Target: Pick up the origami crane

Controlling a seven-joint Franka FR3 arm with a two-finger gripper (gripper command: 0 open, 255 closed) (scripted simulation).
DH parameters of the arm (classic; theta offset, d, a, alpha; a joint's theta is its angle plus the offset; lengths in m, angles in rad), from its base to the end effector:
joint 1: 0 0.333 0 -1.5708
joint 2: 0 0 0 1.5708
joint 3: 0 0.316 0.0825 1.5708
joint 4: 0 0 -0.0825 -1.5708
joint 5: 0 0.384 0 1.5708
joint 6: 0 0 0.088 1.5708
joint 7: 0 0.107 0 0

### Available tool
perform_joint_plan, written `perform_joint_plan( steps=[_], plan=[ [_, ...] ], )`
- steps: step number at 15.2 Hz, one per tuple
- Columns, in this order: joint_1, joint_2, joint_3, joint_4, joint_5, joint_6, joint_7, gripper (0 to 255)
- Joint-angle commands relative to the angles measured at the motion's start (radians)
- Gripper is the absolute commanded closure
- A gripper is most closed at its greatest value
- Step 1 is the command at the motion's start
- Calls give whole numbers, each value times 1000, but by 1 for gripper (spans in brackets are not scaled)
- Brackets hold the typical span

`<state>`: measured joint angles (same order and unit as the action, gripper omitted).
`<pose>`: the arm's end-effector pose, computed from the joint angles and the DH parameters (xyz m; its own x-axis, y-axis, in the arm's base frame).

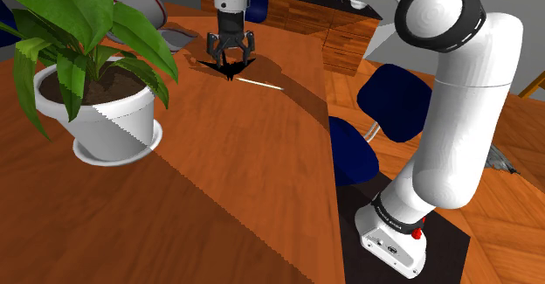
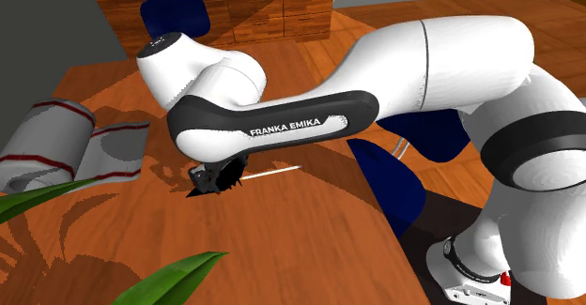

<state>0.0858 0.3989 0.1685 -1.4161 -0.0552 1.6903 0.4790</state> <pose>0.6488 0.1453 0.4651 0.9685 -0.2231 -0.1108 -0.2195 -0.9746 0.0445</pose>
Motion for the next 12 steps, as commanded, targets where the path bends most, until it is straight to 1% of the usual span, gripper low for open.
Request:
perform_joint_plan(
  steps=[1,2,11,12],
  plan=[
    [0,2,0,-4,0,6,0,0],
    [0,1,0,-4,0,6,0,255],
    [0,2,0,-4,0,6,0,255],
    [0,1,0,8,0,-7,0,255]
  ],
)
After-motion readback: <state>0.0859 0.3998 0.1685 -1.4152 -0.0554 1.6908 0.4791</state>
